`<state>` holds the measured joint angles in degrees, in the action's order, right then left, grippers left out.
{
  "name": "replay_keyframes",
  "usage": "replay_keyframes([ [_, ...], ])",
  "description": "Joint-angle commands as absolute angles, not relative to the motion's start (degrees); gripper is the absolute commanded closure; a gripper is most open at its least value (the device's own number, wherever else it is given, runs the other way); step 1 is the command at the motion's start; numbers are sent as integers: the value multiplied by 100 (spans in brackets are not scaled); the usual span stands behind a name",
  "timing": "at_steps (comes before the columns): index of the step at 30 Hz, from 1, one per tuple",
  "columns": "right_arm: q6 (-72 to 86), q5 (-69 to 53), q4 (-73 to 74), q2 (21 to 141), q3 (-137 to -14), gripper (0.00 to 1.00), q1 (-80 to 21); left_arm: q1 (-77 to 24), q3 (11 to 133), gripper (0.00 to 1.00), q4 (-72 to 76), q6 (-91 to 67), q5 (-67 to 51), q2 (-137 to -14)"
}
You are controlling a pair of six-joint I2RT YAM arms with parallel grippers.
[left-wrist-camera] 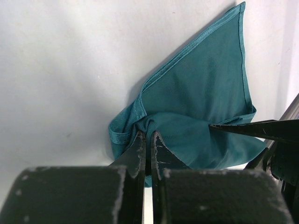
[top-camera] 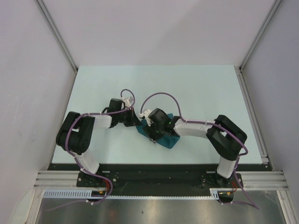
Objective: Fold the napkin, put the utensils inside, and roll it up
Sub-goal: Roll the napkin with the utensil
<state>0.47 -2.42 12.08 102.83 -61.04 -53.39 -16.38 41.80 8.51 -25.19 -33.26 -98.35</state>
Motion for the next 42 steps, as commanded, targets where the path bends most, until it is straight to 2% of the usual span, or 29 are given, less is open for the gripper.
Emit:
replay_keyframes([
  [1, 439, -309, 1318, 10468, -5713, 35, -5379, -1573, 4201, 96, 940, -2452, -2936, -9782],
  [3, 623, -185, 1449, 10494, -5669, 36, -5431, -1573, 4201, 91, 993, -2505, -2883, -9686],
  [4, 702, -45, 1476, 10529, -5599, 36, -5458, -1573, 4192, 83, 1028, -2566, -2874, -9633],
  [9, 1229, 412, 1749, 10626, -5406, 45, -5572, -1556, 4184, 59, 1029, -2672, -2507, -9125],
  [10, 1291, 404, 1766, 10626, -5318, 47, -5572, -1521, 4166, 50, 1020, -2707, -2444, -9036],
  [14, 1494, -69, 1644, 10486, -5107, 69, -5581, -1380, 3964, 34, 1107, -2804, -2136, -8605],
  [16, 1512, -666, 1460, 10398, -5010, 76, -5555, -1310, 3736, 28, 1186, -2856, -1987, -8342],
  [22, 1538, -2213, 1117, 10275, -5062, 84, -5345, -1274, 3156, 24, 1870, -2813, -2537, -7989],
  [29, 1555, -3513, 432, 10371, -4799, 84, -4774, -1283, 2699, 23, 2619, -2874, -3373, -8252],
  [42, 1459, -4526, -158, 10951, -4658, 85, -4114, -1529, 2918, 27, 3049, -3251, -4165, -9351],
])
